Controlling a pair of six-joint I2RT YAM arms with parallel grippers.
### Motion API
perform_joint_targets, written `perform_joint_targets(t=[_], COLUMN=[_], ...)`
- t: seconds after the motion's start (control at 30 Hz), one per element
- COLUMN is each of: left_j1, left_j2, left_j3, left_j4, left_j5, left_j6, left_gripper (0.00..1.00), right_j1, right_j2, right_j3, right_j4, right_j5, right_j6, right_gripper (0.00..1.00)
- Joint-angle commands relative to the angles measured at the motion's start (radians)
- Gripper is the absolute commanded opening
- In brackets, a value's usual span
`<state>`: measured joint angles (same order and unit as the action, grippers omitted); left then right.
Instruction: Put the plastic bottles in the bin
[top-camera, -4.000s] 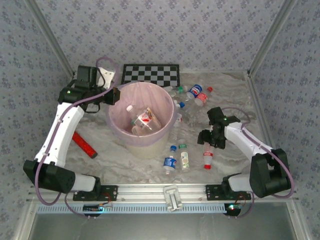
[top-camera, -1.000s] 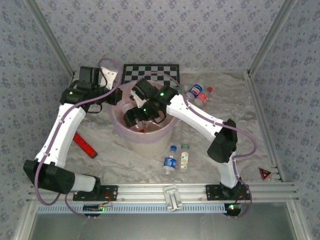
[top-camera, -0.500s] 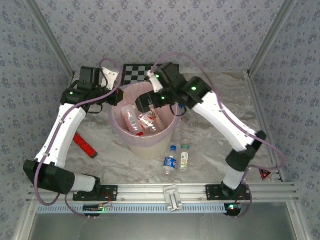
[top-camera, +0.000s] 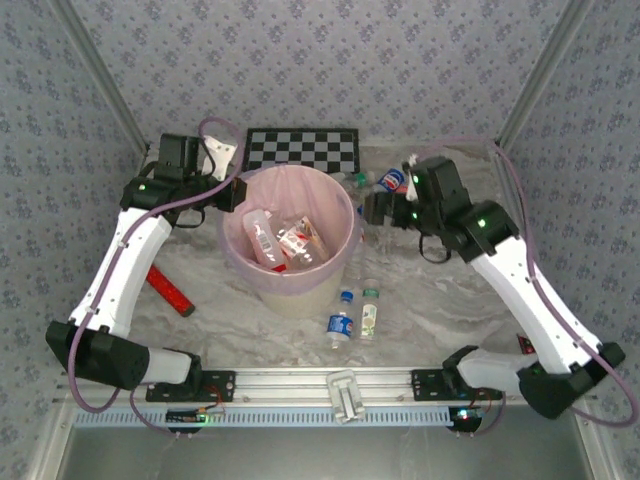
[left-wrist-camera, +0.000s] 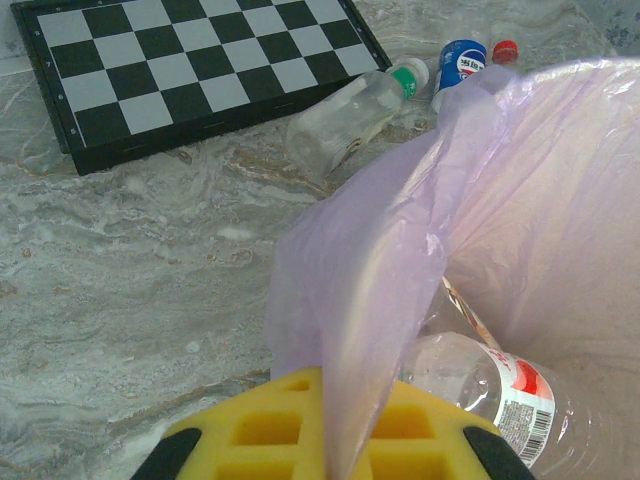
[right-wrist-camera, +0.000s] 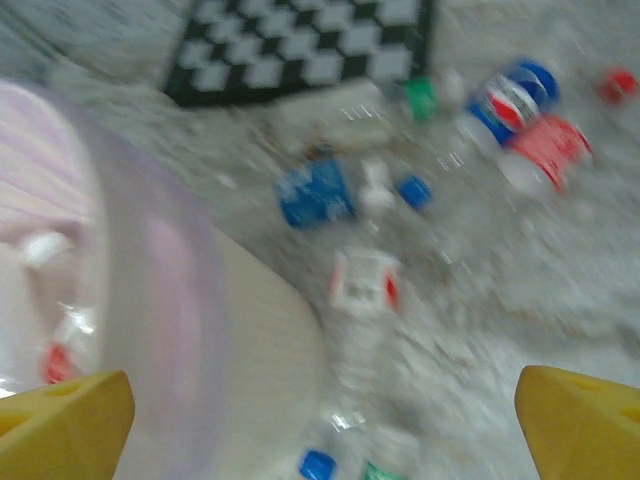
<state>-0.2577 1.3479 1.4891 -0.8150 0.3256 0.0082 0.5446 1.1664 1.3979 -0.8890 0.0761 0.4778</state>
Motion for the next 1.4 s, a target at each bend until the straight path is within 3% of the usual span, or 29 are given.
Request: perform_joint_targets(t=[0.0,0.23,0.4,0.53,0.73,0.93,1.07,1.2,1.37], left_j1=[-0.003,-0.002,-0.001,0.001,0.005,0.010,0.012,0.013,0.014], left_j2=[-0.023,-0.020,-0.018,-0.015,-0.010,-0.010,-0.011,-0.007,-0.009], left_j3=[-0.013,-0.015,-0.018,-0.021,-0.017,-0.019,-0.020,-0.019,-0.019], left_j4=[-0.060,-0.062,-0.061,-0.055,-0.058,-0.058,-0.056,-0.059,-0.058], left_j5=[0.046,0.045,0.040,0.057,0.062,0.059,0.061,0.061,0.061], left_j6=[-0.008,-0.010,-0.010,-0.009,-0.010,-0.008,-0.008,-0.008,-0.008], left_gripper=[0.00,0.00,0.00,0.00,0.00,0.00,0.00,0.00,0.00], right_j1=[-0.007,-0.013,0.099,0.146,0.133,0.080,0.023,-0.026,-0.046], right_j2=[-0.121,-0.170,-0.117,-0.001,0.123,0.123,0.093,0.079,0.072], right_j3=[-0.175,-0.507,-0.662,-0.684,-0.677,-0.698,-0.732,-0.753,-0.764], right_j4=[-0.057,-0.046,0.131,0.224,0.234,0.149,0.085,0.019,0.061], right_j5=[-0.002,-0.302,-0.381,-0.441,-0.428,-0.355,-0.309,-0.281,-0.281], right_j6=[0.101,0.353,0.459,0.421,0.352,0.335,0.314,0.274,0.286], right_gripper=[1.00,1.00,0.97,0.97,0.93,0.87,0.70,0.70,0.72])
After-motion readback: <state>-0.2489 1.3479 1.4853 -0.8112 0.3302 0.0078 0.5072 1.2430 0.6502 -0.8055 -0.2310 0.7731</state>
